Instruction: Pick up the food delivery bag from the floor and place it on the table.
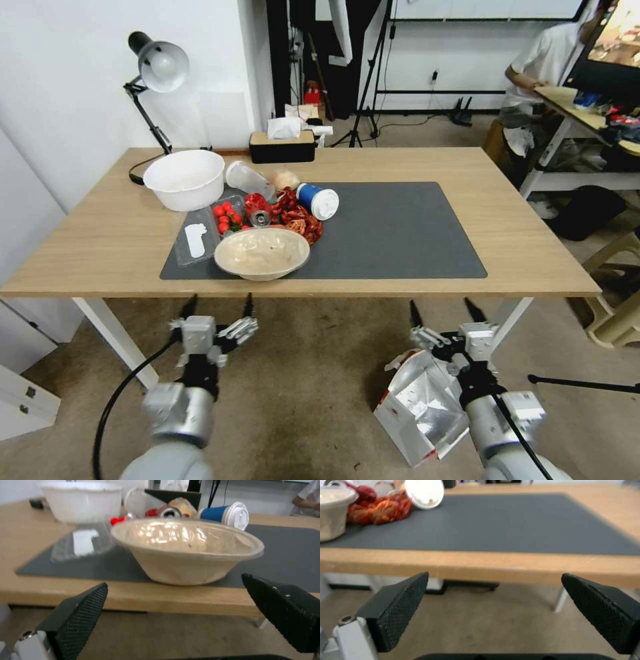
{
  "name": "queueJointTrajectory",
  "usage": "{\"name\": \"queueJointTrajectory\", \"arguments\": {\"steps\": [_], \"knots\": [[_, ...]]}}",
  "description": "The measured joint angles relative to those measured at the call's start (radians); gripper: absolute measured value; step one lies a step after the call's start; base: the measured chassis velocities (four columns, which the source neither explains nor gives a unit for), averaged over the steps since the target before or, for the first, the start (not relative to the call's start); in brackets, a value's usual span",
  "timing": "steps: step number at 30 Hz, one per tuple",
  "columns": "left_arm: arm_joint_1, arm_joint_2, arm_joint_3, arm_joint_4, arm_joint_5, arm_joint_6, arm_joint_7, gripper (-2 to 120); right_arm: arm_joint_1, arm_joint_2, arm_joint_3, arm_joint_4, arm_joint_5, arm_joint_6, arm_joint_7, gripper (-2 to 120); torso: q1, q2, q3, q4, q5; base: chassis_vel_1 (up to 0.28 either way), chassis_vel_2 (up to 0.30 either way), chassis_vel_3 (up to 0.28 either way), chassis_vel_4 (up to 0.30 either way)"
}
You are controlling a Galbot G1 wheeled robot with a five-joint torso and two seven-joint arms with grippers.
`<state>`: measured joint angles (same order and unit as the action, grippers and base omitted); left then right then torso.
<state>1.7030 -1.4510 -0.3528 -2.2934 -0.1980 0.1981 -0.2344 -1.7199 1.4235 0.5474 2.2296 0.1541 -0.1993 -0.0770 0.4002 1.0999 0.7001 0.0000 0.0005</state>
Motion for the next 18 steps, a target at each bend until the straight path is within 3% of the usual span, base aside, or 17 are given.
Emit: {"name": "queueJointTrajectory", "arguments": {"steps": [8, 18], "knots": [[0.009, -0.009, 0.015, 0.021, -0.026, -0.08, -0.045, 100, 0.016, -0.012, 0.004, -0.005, 0.018, -0.007, -0.012, 100, 0.0, 0.0, 0.0, 0.0001, -0.0005, 0.0, 0.0, 0.0, 0.0], [0.023, -0.008, 0.004, 0.015, -0.026, -0.1, -0.055, 100, 0.016, -0.011, 0.004, -0.005, 0.015, 0.001, -0.012, 100, 0.0, 0.0, 0.0, 0.0001, -0.0005, 0.0, 0.0, 0.0, 0.0]]}}
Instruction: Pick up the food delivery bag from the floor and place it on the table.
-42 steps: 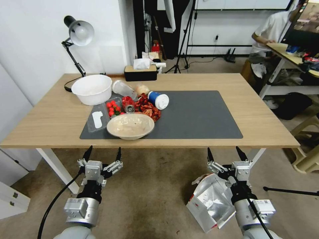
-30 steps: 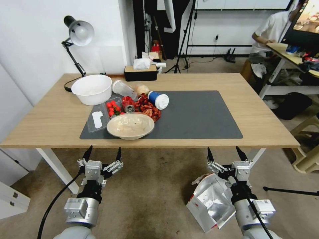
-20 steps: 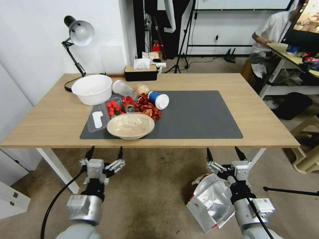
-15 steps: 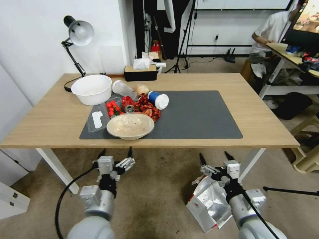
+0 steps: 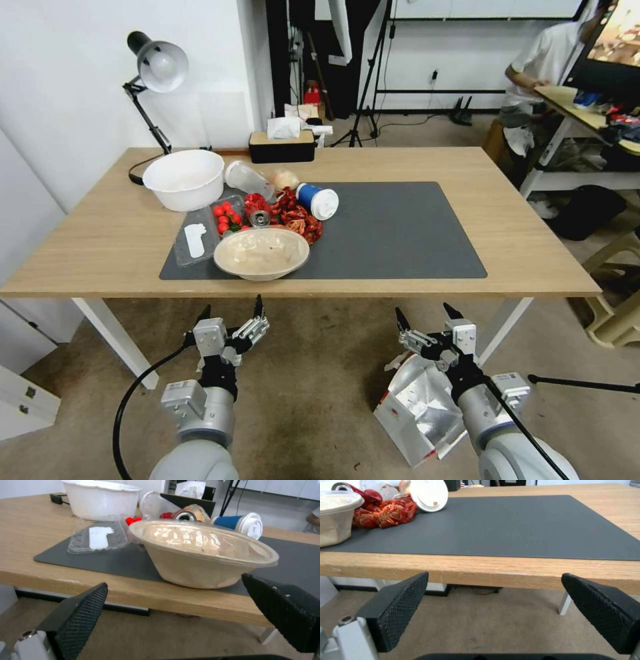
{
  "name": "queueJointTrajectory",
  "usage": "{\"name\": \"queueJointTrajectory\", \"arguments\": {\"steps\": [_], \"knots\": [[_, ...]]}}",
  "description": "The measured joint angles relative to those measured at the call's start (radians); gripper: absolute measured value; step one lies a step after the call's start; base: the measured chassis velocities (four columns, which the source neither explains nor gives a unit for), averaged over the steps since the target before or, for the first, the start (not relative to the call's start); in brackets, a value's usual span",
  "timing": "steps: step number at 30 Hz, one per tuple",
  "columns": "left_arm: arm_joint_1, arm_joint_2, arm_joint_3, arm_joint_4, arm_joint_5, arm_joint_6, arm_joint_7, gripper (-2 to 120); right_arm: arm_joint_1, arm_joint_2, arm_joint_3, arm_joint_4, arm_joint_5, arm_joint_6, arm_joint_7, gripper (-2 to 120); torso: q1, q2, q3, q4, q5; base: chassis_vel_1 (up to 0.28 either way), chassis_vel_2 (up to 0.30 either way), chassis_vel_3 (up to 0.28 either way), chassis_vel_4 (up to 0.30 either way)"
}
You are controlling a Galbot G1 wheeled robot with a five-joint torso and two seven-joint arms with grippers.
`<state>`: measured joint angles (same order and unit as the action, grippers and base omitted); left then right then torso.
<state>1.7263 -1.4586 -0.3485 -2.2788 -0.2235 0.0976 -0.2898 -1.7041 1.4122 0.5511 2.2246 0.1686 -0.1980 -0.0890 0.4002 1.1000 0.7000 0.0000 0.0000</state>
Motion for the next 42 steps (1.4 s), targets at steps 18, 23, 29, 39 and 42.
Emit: {"name": "queueJointTrajectory", "arguments": {"steps": [18, 23, 29, 39, 42], "knots": [[0.01, 0.016, -0.027, -0.025, -0.003, 0.028, -0.001, 100, -0.001, -0.007, 0.004, 0.004, -0.001, 0.009, -0.003, 100, -0.022, -0.048, -0.027, -0.0001, 0.0, 0.0, 0.0, 0.0, 0.0], [0.012, 0.017, -0.031, -0.028, -0.003, 0.029, -0.002, 100, 0.001, -0.011, 0.006, 0.001, 0.001, 0.01, -0.005, 100, -0.035, -0.08, -0.045, -0.0001, 0.0, 0.0, 0.0, 0.0, 0.0], [0.017, 0.015, -0.03, -0.032, -0.001, 0.028, -0.008, 100, 0.003, -0.01, 0.006, -0.002, 0.0, 0.012, -0.007, 100, -0.047, -0.106, -0.058, -0.0001, 0.0001, 0.0, 0.0, 0.0, 0.0], [0.021, 0.015, -0.026, -0.033, 0.004, 0.028, -0.008, 100, -0.002, -0.013, 0.011, -0.001, -0.001, 0.016, -0.011, 100, -0.066, -0.15, -0.084, -0.0001, 0.0001, 0.0, 0.0, 0.0, 0.0], [0.022, 0.016, -0.025, -0.031, 0.005, 0.028, -0.007, 100, -0.002, -0.013, 0.012, -0.001, -0.001, 0.016, -0.012, 100, -0.07, -0.159, -0.089, -0.0001, 0.0001, 0.0, 0.0, 0.0, 0.0]]}}
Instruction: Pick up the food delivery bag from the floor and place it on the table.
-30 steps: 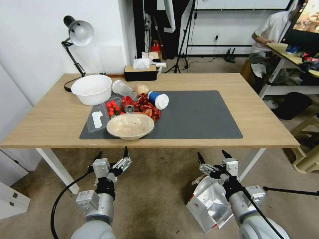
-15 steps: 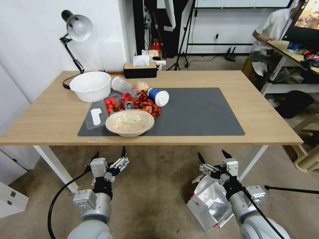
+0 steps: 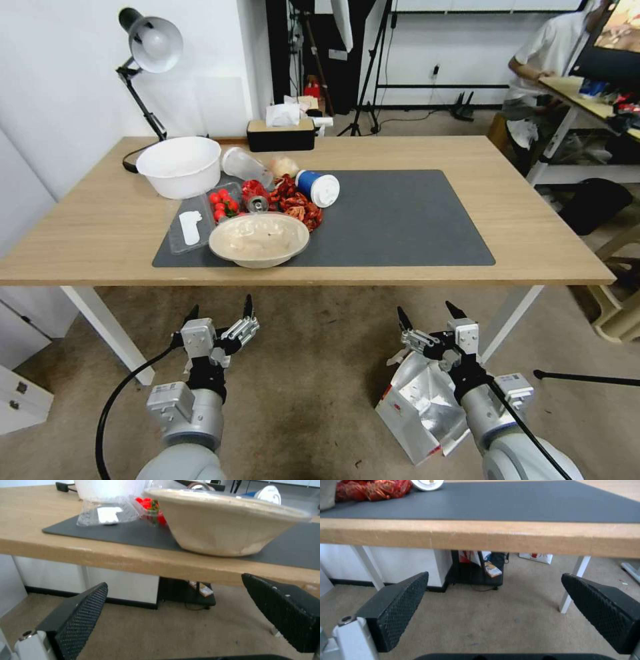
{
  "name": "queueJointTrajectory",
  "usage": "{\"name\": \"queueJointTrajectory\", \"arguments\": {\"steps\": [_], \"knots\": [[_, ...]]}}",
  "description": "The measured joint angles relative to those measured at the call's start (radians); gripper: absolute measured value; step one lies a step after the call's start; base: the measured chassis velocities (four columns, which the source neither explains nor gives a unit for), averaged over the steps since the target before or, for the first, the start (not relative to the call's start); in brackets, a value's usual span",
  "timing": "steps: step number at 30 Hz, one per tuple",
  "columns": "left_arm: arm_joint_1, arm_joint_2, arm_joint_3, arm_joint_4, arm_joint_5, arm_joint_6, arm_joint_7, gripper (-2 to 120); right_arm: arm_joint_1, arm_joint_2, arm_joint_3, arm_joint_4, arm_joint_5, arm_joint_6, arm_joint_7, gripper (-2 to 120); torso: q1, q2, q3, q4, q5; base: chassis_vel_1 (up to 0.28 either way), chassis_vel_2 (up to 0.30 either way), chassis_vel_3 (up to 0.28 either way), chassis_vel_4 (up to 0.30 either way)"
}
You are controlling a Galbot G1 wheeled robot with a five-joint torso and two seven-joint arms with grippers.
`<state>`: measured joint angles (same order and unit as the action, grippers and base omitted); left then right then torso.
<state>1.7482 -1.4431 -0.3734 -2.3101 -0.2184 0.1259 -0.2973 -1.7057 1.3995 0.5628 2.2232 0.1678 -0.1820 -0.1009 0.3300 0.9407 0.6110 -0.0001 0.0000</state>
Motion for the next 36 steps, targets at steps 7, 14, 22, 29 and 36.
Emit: {"name": "queueJointTrajectory", "arguments": {"steps": [7, 14, 22, 29, 36], "knots": [[0.004, -0.002, 0.001, 0.003, 0.005, -0.002, 0.0, 100, 0.004, 0.0, -0.001, -0.009, 0.002, 0.001, 0.0, 100, -0.015, -0.035, -0.02, 0.0001, 0.0, 0.0, 0.0, 0.0, 0.0], [0.005, -0.005, 0.001, 0.007, 0.008, -0.003, 0.002, 100, 0.004, 0.001, -0.002, -0.01, 0.003, 0.001, -0.002, 100, -0.028, -0.067, -0.038, 0.0001, 0.0, 0.0, 0.0, 0.0, 0.0], [0.005, -0.009, 0.007, 0.01, 0.012, 0.0, 0.002, 100, 0.004, 0.003, -0.001, -0.011, 0.002, -0.002, -0.003, 100, -0.048, -0.114, -0.066, 0.0001, 0.0, 0.0, 0.0, 0.0, 0.0], [0.005, -0.007, 0.005, 0.013, 0.013, 0.001, 0.002, 100, 0.006, 0.004, -0.001, -0.017, 0.001, -0.003, -0.005, 100, -0.064, -0.149, -0.086, 0.0, -0.0001, 0.0, 0.0, 0.0, 0.0], [0.007, -0.011, 0.006, 0.015, 0.016, 0.001, 0.002, 100, 0.004, 0.008, -0.002, -0.016, 0.0, -0.003, -0.007, 100, -0.078, -0.184, -0.106, 0.0001, 0.0, 0.0, 0.0, 0.0, 0.0]]}}
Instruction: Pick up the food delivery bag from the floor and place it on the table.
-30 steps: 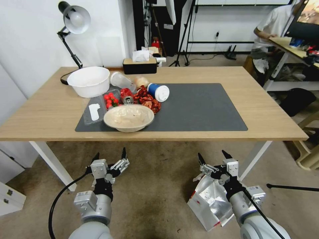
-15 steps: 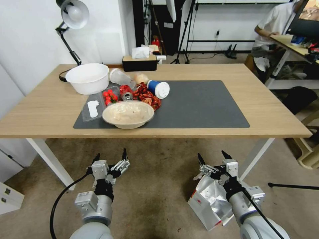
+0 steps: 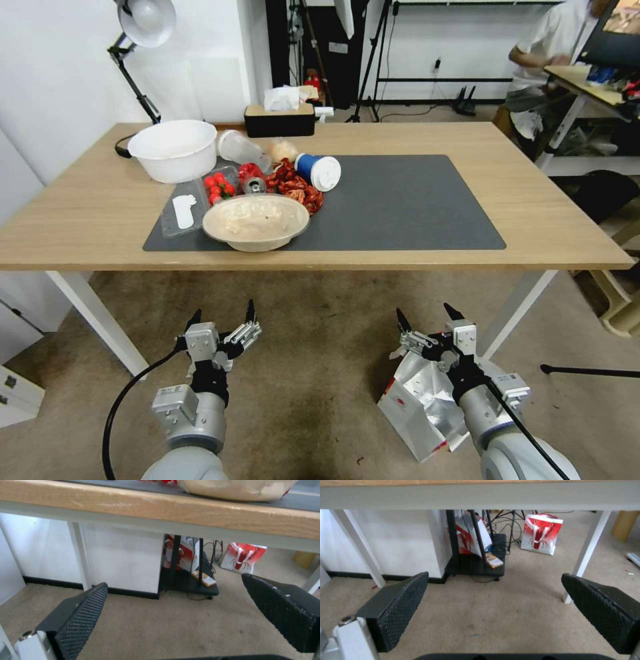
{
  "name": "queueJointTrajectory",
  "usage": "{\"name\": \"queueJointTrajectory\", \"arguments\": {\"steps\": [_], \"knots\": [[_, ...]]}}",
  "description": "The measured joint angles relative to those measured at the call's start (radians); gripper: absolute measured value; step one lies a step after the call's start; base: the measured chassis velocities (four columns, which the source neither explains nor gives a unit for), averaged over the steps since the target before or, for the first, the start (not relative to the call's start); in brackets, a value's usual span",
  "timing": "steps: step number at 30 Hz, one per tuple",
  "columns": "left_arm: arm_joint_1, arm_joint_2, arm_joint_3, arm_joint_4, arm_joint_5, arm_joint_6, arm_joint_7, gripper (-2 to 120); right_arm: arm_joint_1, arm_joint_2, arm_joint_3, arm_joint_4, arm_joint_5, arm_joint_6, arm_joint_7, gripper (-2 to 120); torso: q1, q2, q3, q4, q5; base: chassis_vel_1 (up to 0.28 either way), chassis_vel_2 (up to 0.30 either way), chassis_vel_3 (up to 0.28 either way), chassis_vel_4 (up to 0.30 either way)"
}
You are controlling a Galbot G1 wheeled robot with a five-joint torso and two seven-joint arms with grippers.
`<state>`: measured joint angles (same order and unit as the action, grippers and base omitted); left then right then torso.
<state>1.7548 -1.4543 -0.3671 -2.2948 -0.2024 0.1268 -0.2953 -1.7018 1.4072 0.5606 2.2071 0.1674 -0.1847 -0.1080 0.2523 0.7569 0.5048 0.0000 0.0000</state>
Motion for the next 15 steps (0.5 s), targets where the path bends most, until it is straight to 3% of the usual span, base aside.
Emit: {"name": "queueJointTrajectory", "arguments": {"steps": [15], "knots": [[0.002, -0.002, -0.001, 0.004, 0.005, -0.001, -0.002, 100, -0.005, -0.007, 0.005, 0.005, 0.0, -0.001, -0.002, 100, -0.027, -0.067, -0.04, 0.0, 0.0, 0.0, 0.0, 0.0, 0.0]]}}
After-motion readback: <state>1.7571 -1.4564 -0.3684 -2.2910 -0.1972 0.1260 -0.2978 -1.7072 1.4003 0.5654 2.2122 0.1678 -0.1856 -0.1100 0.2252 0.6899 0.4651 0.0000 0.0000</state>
